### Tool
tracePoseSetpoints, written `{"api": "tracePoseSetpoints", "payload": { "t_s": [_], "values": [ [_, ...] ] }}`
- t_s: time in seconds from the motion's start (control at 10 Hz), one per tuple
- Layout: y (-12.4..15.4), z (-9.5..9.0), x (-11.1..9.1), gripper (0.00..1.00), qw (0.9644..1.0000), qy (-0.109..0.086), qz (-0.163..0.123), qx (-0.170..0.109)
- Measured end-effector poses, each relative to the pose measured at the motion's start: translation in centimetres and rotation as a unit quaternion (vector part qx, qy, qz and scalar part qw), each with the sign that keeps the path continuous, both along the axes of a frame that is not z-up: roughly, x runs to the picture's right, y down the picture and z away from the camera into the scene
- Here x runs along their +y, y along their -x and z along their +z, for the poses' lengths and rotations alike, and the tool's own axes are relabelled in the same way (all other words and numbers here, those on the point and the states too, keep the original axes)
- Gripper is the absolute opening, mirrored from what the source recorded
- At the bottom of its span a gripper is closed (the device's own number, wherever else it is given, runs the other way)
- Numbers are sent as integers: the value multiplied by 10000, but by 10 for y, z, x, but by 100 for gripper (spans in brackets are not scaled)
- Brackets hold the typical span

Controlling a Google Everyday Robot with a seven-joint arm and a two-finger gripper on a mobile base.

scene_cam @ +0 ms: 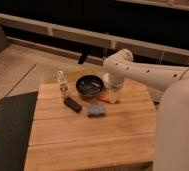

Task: Place the pepper on the white sponge

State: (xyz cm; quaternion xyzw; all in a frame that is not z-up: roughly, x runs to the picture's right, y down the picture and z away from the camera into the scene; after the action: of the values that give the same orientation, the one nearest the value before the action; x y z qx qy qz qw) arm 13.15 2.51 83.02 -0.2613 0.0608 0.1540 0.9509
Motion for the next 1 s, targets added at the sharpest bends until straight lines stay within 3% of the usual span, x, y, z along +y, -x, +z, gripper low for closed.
{"api": "tracePoseSetpoints", "payload": {
  "t_s": [0.3,0.9,1.0],
  "values": [
    [-14,26,-7,65,9998,-34,-73,-159],
    [-16,63,22,65,9976,616,-61,-308],
    [-16,72,31,65,9962,801,-67,-324]
  ]
}}
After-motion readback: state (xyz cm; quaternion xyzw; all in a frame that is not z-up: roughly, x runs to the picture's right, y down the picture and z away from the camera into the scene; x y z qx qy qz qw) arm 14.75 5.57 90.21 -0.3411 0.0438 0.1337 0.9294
